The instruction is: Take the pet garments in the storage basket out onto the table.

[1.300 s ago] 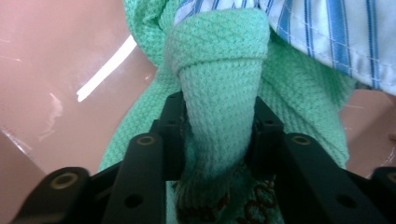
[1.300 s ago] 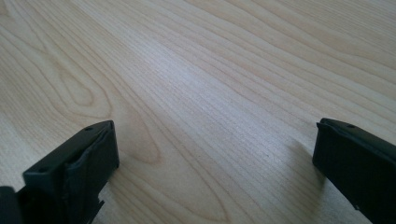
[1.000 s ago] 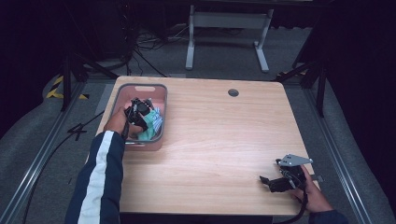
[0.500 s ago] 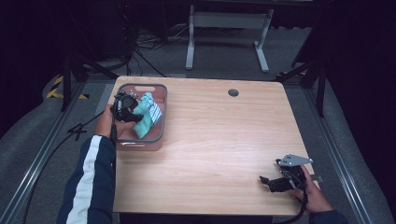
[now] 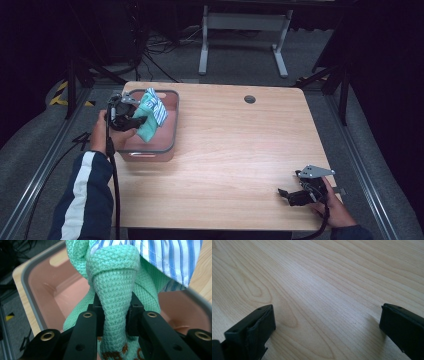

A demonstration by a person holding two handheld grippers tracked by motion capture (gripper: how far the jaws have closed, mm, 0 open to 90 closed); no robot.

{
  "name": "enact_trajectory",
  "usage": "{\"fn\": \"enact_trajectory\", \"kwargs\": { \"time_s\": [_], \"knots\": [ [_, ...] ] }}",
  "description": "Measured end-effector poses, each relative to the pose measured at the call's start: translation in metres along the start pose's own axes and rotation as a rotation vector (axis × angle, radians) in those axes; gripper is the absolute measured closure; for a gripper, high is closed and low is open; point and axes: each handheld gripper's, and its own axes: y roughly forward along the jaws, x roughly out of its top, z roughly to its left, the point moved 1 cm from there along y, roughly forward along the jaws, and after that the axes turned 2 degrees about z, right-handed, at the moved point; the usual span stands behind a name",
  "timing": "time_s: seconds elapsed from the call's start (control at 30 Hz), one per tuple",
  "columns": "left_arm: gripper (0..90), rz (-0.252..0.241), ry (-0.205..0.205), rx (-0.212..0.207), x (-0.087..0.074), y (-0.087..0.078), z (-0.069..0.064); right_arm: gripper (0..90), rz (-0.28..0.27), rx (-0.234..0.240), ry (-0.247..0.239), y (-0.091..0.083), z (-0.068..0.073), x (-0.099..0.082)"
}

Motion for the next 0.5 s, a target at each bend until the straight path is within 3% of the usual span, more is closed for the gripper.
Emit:
{"fn": "enact_trajectory", "kwargs": {
  "time_s": [0.27, 0.5],
  "knots": [
    [75.0, -0.089, 0.058, -0.011, 0.015, -0.031, -0.016, 0.5, 0.000, -0.001, -0.001, 0.000, 0.000, 0.000],
    [75.0, -0.121, 0.143, -0.054, 0.034, -0.040, -0.049, 0.5, 0.000, 0.000, 0.000, 0.000, 0.000, 0.000]
  ]
}}
